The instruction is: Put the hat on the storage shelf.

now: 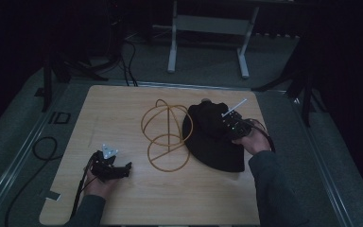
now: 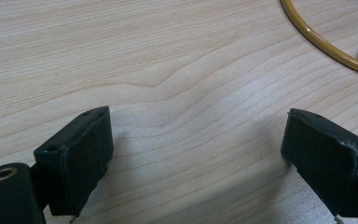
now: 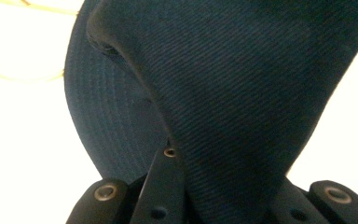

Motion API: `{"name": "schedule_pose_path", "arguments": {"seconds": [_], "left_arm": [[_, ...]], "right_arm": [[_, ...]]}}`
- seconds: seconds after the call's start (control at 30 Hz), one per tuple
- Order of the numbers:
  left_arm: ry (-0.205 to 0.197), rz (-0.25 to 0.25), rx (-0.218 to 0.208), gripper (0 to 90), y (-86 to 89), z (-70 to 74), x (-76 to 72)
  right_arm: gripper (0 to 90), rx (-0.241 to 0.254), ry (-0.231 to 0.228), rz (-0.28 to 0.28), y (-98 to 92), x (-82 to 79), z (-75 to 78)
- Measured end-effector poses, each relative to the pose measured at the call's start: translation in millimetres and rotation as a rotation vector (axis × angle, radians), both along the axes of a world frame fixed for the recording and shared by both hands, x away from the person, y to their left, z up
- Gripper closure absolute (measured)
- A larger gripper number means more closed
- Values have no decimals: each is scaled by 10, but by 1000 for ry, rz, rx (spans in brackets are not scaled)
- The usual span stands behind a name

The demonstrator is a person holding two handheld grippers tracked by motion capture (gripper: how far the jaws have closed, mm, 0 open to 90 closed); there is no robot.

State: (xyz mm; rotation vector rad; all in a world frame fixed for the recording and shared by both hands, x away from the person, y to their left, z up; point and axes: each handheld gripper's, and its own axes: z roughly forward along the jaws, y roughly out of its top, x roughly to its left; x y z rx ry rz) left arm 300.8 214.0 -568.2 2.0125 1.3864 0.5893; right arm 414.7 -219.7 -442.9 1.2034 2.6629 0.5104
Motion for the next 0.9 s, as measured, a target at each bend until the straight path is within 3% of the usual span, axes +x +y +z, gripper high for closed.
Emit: {"name": "schedule_pose_path", "arguments": {"seconds": [0.9], "left_arm": [[0,2,-1,95,-1,0,0]], "right_arm": [[881,62,-69,25,-111,-103,383]]}}
